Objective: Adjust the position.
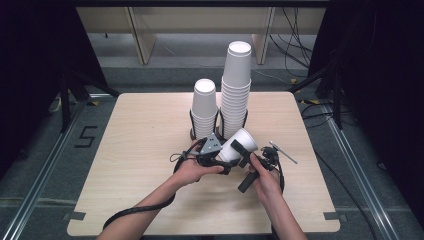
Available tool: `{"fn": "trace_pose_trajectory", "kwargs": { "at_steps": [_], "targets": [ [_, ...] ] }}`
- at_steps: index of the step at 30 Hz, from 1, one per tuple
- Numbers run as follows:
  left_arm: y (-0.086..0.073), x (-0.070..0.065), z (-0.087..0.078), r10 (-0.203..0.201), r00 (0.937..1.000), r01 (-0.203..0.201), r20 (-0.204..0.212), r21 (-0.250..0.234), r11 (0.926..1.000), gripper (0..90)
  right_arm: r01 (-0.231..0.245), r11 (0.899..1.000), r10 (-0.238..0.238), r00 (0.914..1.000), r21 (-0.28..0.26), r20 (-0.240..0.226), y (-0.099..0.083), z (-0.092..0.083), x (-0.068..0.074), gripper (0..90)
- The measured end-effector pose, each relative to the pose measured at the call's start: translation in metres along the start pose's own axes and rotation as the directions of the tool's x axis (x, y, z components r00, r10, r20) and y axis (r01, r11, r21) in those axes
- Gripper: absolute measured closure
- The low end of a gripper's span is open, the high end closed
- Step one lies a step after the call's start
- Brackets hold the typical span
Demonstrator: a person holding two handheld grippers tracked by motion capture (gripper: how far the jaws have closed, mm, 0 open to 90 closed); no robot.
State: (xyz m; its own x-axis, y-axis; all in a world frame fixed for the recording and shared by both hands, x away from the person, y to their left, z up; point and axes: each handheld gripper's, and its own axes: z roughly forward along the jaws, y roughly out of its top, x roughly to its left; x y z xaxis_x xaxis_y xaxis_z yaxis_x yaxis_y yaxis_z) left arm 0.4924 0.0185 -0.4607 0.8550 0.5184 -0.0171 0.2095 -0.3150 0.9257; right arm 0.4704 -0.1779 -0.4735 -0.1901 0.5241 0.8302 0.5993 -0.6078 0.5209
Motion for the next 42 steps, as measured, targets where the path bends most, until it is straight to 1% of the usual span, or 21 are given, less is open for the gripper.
{"fn": "trace_pose_trajectory", "kwargs": {
  "at_steps": [2,6,8,10,11,13,19,20,21,22,24,26,27,29,30,31,32,38,39,41,42],
  "targets": [
    [-0.0001,-0.0003,0.0002,0.0,1.0,0.0,0.002,0.001,1.0,21.0,-0.018,1.0,0.018,0.9998,-0.002,-0.001,-0.0001,0.0005,0.0008,3.5],
    [-0.0006,-0.0017,0.0006,0.007,1.0,-0.007,-0.001,0.003,1.0,20.9,-0.019,1.0,0.019,0.9997,-0.013,0.013,-0.0001,0.0006,0.0008,9.9],
    [-0.0004,-0.0017,0.0006,0.009,1.0,-0.009,-0.002,0.004,1.0,20.9,0.013,1.0,-0.013,0.9998,-0.022,0.015,0.0008,0.0006,-0.0008,10.5],
    [-0.0001,-0.0017,0.0005,0.011,0.9999,-0.011,-0.002,0.006,0.9999,20.9,-0.011,1.0,0.011,0.9999,-0.016,0.011,0.0003,0.0002,0.0013,11.7],
    [-0.0001,-0.0017,0.0006,0.011,0.9999,-0.011,-0.003,0.006,0.9999,20.9,0.026,0.999,-0.026,0.9996,-0.018,0.011,0.0008,0.0002,-0.0003,12.3],
    [0.0001,-0.0016,0.0007,0.011,0.9999,-0.011,-0.004,0.005,0.9999,20.9,0.004,1.0,-0.004,0.9999,-0.016,0.01,-0.0001,0.0001,0.0019,13.1],
    [-0.0002,-0.0016,0.0006,0.014,0.9999,-0.014,-0.007,0.008,0.9999,20.7,0.004,1.0,-0.004,1.0,-0.018,0.002,-0.0008,0.0,0.003,14.5],
    [-0.0002,-0.0015,0.0003,0.017,0.9998,-0.017,-0.007,0.01,0.9998,20.6,0.01,1.0,-0.01,0.9999,-0.016,0.012,-0.0008,0.0,0.0035,14.7],
    [-0.0003,-0.0015,0.0002,0.02,0.9998,-0.02,-0.008,0.01,0.9998,20.6,0.053,0.998,-0.053,0.9985,-0.02,0.008,-0.0003,0.0001,0.002,15.0],
    [-0.0003,-0.0015,0.0002,0.02,0.9998,-0.02,-0.008,0.01,0.9998,20.5,0.069,0.997,-0.068,0.9976,-0.018,0.013,0.0,0.0,0.0018,15.2],
    [-0.0001,-0.0016,-0.0004,0.024,0.9996,-0.024,-0.011,0.008,0.9997,20.4,0.058,0.998,-0.058,0.9982,-0.015,0.014,-0.0008,0.0002,0.0044,15.5],
    [0.0002,-0.0017,-0.0006,0.026,0.9996,-0.026,-0.012,0.009,0.9996,20.4,0.082,0.996,-0.082,0.9966,-0.019,0.014,-0.0003,0.0,0.0041,15.7],
    [0.0003,-0.0021,0.0001,0.023,0.9997,-0.023,-0.008,-0.001,0.9997,20.3,0.113,0.993,-0.112,0.9936,-0.026,0.009,0.0,0.0,0.0038,15.9],
    [0.0004,-0.0022,0.0001,0.025,0.9996,-0.025,-0.009,-0.001,0.9997,20.3,0.119,0.993,-0.119,0.9928,-0.023,0.015,-0.0001,-0.0001,0.0048,16.0],
    [0.0009,-0.0025,-0.0008,0.029,0.9995,-0.029,-0.014,0.007,0.9996,20.3,0.093,0.996,-0.093,0.9956,-0.016,0.008,-0.0008,-0.0008,0.0077,16.1],
    [0.0013,-0.0028,-0.0007,0.031,0.9994,-0.031,-0.017,0.009,0.9995,20.1,0.14,0.99,-0.14,0.9901,-0.023,0.01,0.0001,-0.001,0.0061,16.4],
    [0.0013,-0.0029,-0.0006,0.031,0.9994,-0.031,-0.018,0.008,0.9995,20.1,0.153,0.988,-0.153,0.9881,-0.029,0.017,0.0005,-0.0008,0.0059,16.5],
    [0.002,-0.0041,0.0004,0.034,0.9992,-0.034,-0.022,0.015,0.9993,19.6,0.157,0.987,-0.156,0.9875,-0.026,0.019,0.0009,-0.0017,0.0066,16.8],
    [0.0027,-0.0045,0.0005,0.026,0.9995,-0.026,-0.018,0.023,0.9994,19.2,0.183,0.983,-0.182,0.9827,-0.022,0.036,0.0016,-0.0024,0.0064,17.1],
    [0.0031,-0.0045,0.0004,0.027,0.9995,-0.026,-0.016,0.029,0.9992,14.1,0.188,0.982,-0.186,0.9812,-0.023,0.051,0.0023,-0.0023,0.0063,17.2],
    [0.0031,-0.0045,0.0004,0.027,0.9995,-0.026,-0.016,0.029,0.9992,13.7,0.166,0.986,-0.165,0.9859,-0.024,0.026,0.002,-0.0031,0.0079,17.2]
  ]
}}
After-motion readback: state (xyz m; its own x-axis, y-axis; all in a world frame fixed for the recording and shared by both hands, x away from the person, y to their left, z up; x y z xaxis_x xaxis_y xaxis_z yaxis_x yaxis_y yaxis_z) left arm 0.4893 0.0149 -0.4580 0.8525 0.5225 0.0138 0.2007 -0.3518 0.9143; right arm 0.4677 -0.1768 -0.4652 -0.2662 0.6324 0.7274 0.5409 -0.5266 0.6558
